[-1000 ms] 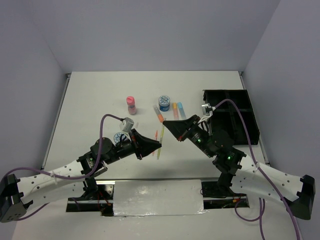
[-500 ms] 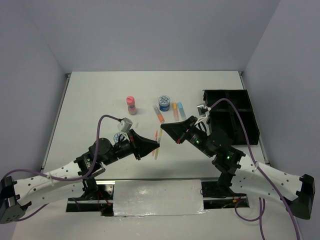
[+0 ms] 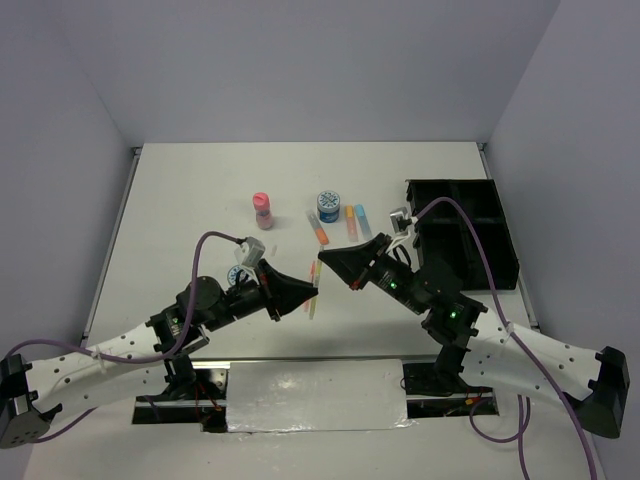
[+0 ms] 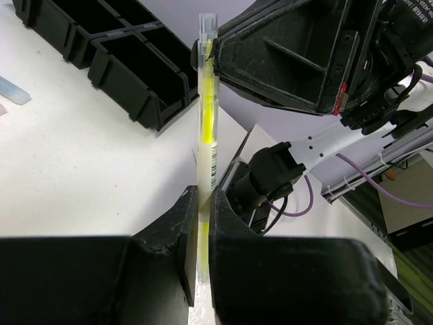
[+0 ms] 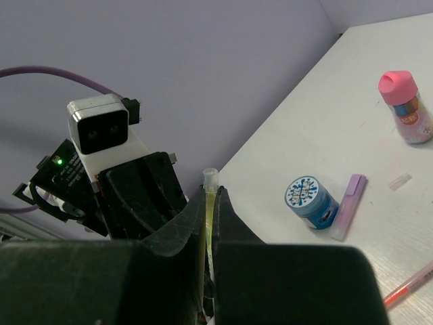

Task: Sort the stationery into containers
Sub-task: Close the pen cap on the pen.

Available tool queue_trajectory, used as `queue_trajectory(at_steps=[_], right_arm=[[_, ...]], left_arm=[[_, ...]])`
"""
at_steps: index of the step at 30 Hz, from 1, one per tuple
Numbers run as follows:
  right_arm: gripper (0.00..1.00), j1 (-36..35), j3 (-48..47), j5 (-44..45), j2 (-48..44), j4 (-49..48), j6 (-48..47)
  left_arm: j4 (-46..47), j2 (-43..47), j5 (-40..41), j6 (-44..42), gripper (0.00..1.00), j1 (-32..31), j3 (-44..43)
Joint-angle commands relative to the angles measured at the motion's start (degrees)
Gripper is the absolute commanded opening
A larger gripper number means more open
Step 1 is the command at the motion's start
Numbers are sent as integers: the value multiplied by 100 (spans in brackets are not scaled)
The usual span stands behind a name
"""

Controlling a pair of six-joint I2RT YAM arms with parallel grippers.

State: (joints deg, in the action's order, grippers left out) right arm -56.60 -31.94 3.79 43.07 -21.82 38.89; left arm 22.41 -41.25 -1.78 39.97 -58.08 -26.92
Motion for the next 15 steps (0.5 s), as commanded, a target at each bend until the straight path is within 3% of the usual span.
queue_trajectory(at_steps=[1, 15], right_arm=[[0, -18, 83, -353, -18, 99, -22], [0, -27, 434, -722, 26, 257, -13]], left_arm=[[650, 109, 152, -305, 0, -1, -305], [439, 39, 152, -665, 0, -10, -727]])
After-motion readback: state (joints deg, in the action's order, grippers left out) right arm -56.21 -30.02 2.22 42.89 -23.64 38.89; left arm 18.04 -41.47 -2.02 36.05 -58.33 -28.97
